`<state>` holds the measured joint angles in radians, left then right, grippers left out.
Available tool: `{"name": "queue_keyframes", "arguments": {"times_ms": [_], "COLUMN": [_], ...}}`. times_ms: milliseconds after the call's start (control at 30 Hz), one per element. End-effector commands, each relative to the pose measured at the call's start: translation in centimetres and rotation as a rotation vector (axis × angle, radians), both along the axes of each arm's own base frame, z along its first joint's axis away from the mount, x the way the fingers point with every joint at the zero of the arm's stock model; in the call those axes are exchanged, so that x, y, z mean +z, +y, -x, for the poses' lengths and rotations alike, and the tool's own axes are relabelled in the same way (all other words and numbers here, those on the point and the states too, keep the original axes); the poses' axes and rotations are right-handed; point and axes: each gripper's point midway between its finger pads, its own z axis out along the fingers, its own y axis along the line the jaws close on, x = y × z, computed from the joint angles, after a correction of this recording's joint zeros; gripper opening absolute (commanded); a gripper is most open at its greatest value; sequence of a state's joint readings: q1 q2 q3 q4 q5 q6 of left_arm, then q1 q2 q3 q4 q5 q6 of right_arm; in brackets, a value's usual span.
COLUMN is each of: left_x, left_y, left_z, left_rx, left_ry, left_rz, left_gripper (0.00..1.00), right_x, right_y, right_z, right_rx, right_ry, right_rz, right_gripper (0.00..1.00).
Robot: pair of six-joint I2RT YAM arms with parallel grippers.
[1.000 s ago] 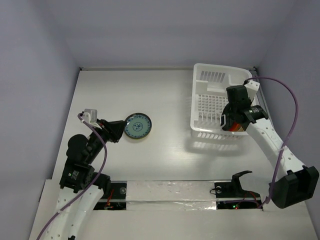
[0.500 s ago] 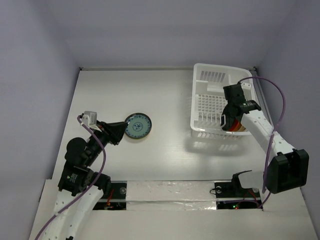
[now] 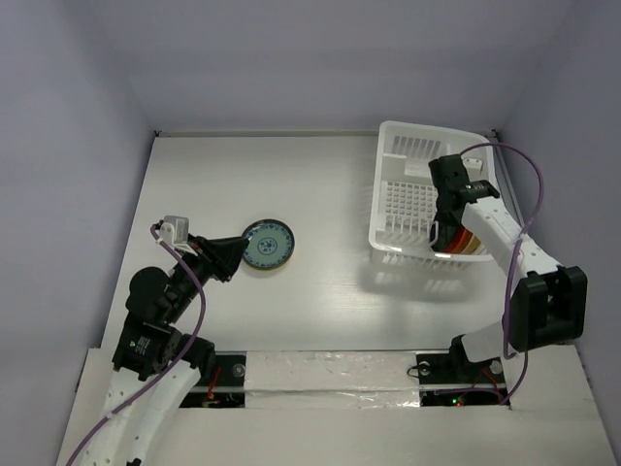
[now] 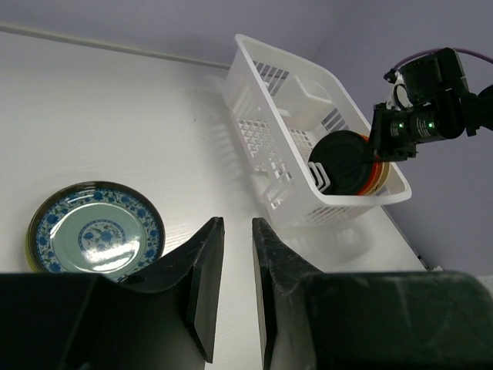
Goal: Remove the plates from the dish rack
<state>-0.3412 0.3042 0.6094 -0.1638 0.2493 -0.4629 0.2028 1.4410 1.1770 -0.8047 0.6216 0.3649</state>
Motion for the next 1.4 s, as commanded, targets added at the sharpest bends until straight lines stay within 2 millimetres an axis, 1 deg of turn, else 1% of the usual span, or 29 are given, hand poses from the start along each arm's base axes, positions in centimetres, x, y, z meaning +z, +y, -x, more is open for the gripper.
{"name": "queue_keyframes", "arguments": {"times_ms": [0, 67, 133, 167, 367, 400, 433, 500, 600, 633, 667, 733, 767, 833, 867, 900, 933, 967, 1000, 1033, 1067, 1100, 1133, 1167, 1200, 1233, 1300, 1333, 1367], "left_x": [1.3, 1.3, 1.5, 1.4, 1.4, 1.4, 1.4, 1.4, 1.4, 1.4, 1.4, 1.2, 1.1, 1.0, 1.0, 1.2, 1.2, 1.2, 1.3, 1.2, 1.2, 1.2, 1.0, 1.0, 0.9, 0.8, 0.8, 0.7, 0.6], "left_y": [-0.2, -0.2, -0.2, -0.2, -0.2, -0.2, -0.2, -0.2, -0.1, -0.1, -0.1, -0.1, -0.2, -0.2, -0.1, 0.0, 0.0, 0.1, 0.2, 0.2, 0.2, 0.2, 0.2, 0.2, 0.2, 0.2, 0.2, 0.2, 0.2], "left_z": [0.3, 0.3, 0.4, 0.3, 0.3, 0.3, 0.3, 0.3, 0.3, 0.4, 0.3, 0.1, 0.1, 0.0, 0.0, 0.0, 0.0, 0.0, 0.0, 0.0, -0.1, -0.1, -0.2, -0.3, -0.3, -0.4, -0.5, -0.6, -0.7], "left_rx": [-0.012, -0.012, -0.011, -0.009, -0.009, -0.009, -0.009, -0.008, -0.006, -0.006, -0.003, -0.003, -0.006, -0.005, 0.000, 0.004, 0.009, 0.015, 0.018, 0.018, 0.021, 0.020, 0.021, 0.023, 0.024, 0.026, 0.027, 0.032, 0.032], "left_ry": [-0.043, -0.043, -0.048, -0.046, -0.044, -0.044, -0.044, -0.044, -0.044, -0.048, -0.044, -0.034, -0.031, -0.028, -0.027, -0.032, -0.033, -0.034, -0.035, -0.034, -0.034, -0.031, -0.025, -0.022, -0.021, -0.016, -0.015, -0.009, -0.005], "left_rz": [0.019, 0.019, 0.021, 0.022, 0.020, 0.020, 0.020, 0.023, 0.023, 0.023, 0.023, 0.016, 0.015, 0.014, 0.014, 0.017, 0.018, 0.020, 0.021, 0.020, 0.020, 0.019, 0.017, 0.016, 0.015, 0.014, 0.013, 0.011, 0.009], "left_gripper": [0.19, 0.19, 0.19, 0.19, 0.19, 0.19, 0.19, 0.19, 0.19, 0.19, 0.19, 0.19, 0.19, 0.19, 0.19, 0.20, 0.20, 0.22, 0.22, 0.23, 0.24, 0.24, 0.25, 0.25, 0.25, 0.26, 0.27, 0.29, 0.29], "right_x": [3.7, 3.9, 4.0, 4.1, 5.2, 5.6, 6.0, 6.7, 7.9, 9.0, 9.6, 11.0, 12.7, 14.4, 16.1, 16.8, 17.5, 17.9, 18.0, 18.5, 18.3, 16.9, 16.3, 17.0, 16.4, 15.1, 13.9, 12.4, 11.5], "right_y": [-0.6, -0.3, -0.4, 0.1, 1.1, 1.4, 1.2, 1.9, 2.1, 2.3, 2.2, 2.8, 3.3, 4.2, 5.5, 6.6, 8.6, 10.1, 12.3, 15.9, 18.1, 21.2, 24.1, 26.6, 28.6, 32.2, 35.7, 38.3, 39.4], "right_z": [-1.0, -0.8, -0.4, -0.5, -0.3, -0.4, -0.2, -0.4, -0.3, -0.4, -0.3, -0.3, -0.1, 0.2, 0.6, 0.7, 0.1, 0.1, 0.6, -0.1, -0.1, 0.3, 0.7, 0.2, 0.2, 0.2, 0.4, 0.4, 0.4], "right_rx": [-0.031, -0.025, -0.036, -0.023, -0.011, -0.005, -0.016, 0.004, 0.003, -0.001, -0.006, 0.006, 0.016, 0.032, 0.071, 0.107, 0.171, 0.215, 0.286, 0.387, 0.448, 0.525, 0.590, 0.631, 0.666, 0.714, 0.764, 0.786, 0.790], "right_ry": [-0.071, -0.035, -0.007, -0.004, 0.005, -0.004, -0.007, -0.026, -0.045, -0.077, -0.087, -0.127, -0.173, -0.230, -0.293, -0.325, -0.373, -0.403, -0.426, -0.473, -0.481, -0.453, -0.436, -0.488, -0.483, -0.468, -0.449, -0.425, -0.409], "right_rz": [0.013, 0.053, 0.097, 0.106, 0.177, 0.184, 0.196, 0.205, 0.231, 0.237, 0.235, 0.221, 0.198, 0.160, 0.117, 0.078, -0.001, -0.055, -0.125, -0.260, -0.320, -0.373, -0.458, -0.527, -0.568, -0.636, -0.697, -0.728, -0.742], "right_gripper": [0.08, 0.01, 0.00, 0.00, 0.00, 0.00, 0.00, 0.00, 0.00, 0.00, 0.00, 0.00, 0.00, 0.00, 0.00, 0.00, 0.00, 0.00, 0.00, 0.00, 0.00, 0.00, 0.00, 0.00, 0.00, 0.00, 0.00, 0.00, 0.00]}}
